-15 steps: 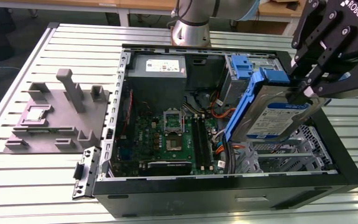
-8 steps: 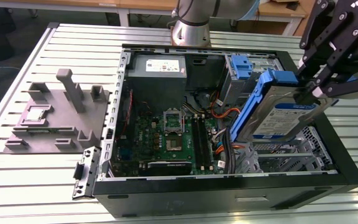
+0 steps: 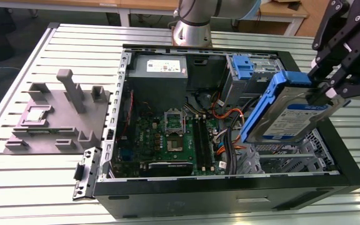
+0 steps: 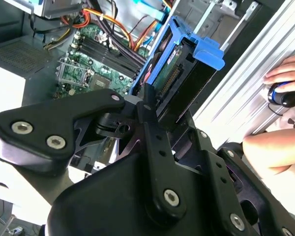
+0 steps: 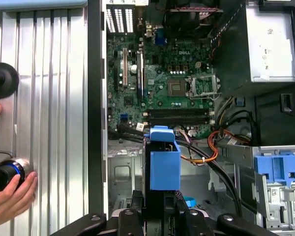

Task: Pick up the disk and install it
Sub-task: 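Insert the disk into the insertion slot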

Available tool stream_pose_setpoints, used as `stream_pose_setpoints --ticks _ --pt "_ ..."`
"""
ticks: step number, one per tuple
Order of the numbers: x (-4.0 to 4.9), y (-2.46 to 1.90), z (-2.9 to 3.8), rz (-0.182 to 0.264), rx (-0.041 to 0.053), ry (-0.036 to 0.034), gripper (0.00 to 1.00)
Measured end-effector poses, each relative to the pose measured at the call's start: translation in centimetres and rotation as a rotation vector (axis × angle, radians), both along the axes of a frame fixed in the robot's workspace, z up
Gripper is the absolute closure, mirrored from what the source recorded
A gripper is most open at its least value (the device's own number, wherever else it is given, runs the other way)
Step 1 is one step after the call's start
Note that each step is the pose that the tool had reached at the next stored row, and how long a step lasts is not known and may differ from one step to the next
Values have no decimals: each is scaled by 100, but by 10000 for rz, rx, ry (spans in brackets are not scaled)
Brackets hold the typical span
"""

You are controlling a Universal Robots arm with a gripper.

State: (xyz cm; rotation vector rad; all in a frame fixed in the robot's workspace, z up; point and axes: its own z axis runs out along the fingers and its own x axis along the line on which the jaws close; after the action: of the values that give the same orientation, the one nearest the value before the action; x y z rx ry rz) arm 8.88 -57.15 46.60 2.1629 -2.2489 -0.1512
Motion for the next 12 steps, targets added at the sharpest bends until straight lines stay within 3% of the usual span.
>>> stream_pose_setpoints --ticks 12 --pt "216 0 -10 1 1 0 65"
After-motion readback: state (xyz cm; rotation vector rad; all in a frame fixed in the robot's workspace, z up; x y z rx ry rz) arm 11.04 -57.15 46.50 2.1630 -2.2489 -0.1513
